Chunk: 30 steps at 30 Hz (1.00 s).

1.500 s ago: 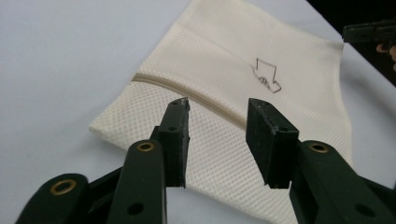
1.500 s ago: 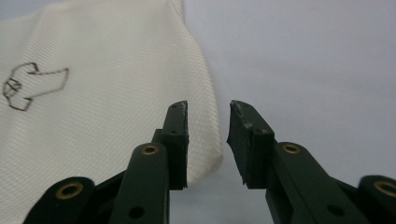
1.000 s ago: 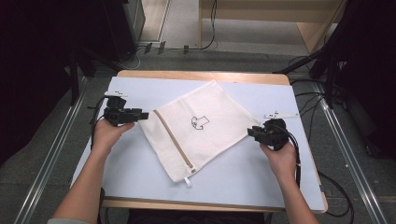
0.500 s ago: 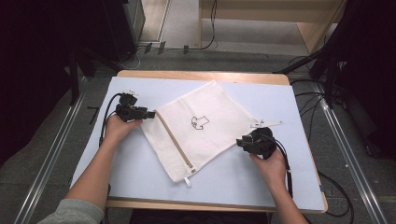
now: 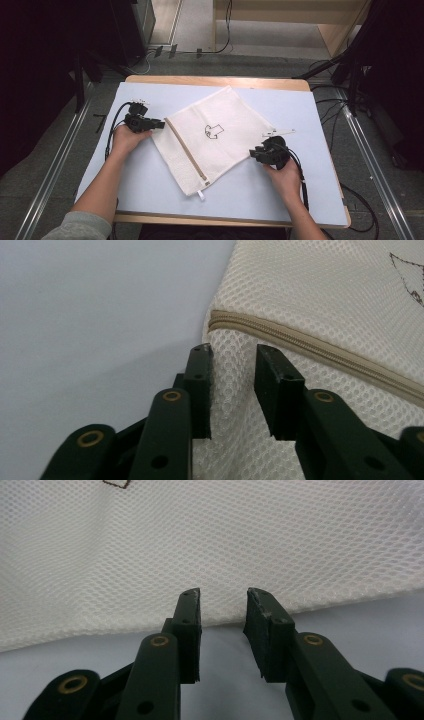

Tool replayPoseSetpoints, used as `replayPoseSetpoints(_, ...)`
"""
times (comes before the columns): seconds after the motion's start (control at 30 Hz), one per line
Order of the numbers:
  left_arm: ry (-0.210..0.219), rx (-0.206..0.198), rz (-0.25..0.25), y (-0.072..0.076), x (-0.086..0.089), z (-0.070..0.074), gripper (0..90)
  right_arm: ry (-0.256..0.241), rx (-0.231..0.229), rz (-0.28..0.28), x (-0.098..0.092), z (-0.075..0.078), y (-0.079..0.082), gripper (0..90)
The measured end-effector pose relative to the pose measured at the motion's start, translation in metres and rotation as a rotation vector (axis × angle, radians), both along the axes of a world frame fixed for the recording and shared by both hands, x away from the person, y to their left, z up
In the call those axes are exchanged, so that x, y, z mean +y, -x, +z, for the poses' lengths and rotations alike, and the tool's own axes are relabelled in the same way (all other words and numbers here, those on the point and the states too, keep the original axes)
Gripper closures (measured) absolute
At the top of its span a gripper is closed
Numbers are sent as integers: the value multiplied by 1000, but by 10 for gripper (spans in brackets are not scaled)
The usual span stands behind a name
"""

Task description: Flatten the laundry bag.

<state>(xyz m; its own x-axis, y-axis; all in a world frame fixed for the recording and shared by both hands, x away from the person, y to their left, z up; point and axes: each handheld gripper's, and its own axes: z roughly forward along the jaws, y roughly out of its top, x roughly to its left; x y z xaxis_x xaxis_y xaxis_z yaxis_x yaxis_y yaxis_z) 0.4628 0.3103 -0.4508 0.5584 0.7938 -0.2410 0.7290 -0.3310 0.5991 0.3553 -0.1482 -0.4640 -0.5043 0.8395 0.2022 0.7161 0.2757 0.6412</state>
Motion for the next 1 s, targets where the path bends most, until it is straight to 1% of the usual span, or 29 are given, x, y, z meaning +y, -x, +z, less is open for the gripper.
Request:
replayPoseSetpoints(0.03,-3,2,0,0,0,0,729,0,0,0,0,0,0,700)
replayPoseSetpoints(0.1,-1,14,2,0,0,0,799,4,0,-1,1,-2,-2,710)
replayPoseSetpoints(0.2,4,25,1,0,0,-1,856,9,1,-3,1,-2,-2,732)
replayPoseSetpoints(0.3,1,36,2,-1,0,0,878,13,0,-9,0,-2,-3,787)
replayPoseSetpoints(0.33,5,38,2,-1,0,1,883,14,0,-16,0,-3,-5,845)
replayPoseSetpoints(0.37,7,43,3,-1,0,1,883,14,0,-16,0,-3,-5,845)
replayPoseSetpoints(0.43,28,47,1,0,1,3,884,23,-3,-20,-1,-3,-7,900)
replayPoseSetpoints(0.6,43,43,4,3,2,6,884,22,-1,-17,-1,-4,-11,900)
replayPoseSetpoints(0.67,53,51,-4,5,3,7,884,26,-1,-18,-1,-4,-13,900)
replayPoseSetpoints(0.73,64,46,-1,8,4,8,884,32,-7,-23,-1,-4,-16,900)
replayPoseSetpoints(0.8,83,53,2,13,5,8,884,37,-8,-25,-2,-4,-18,900)
replayPoseSetpoints(0.87,104,50,12,17,6,10,884,41,-16,-30,-3,-4,-22,900)
replayPoseSetpoints(0.93,106,52,9,23,7,11,884,39,-22,-39,-6,-5,-28,900)
replayPoseSetpoints(1.0,107,54,7,29,5,12,884,40,-24,-38,-7,-5,-30,900)
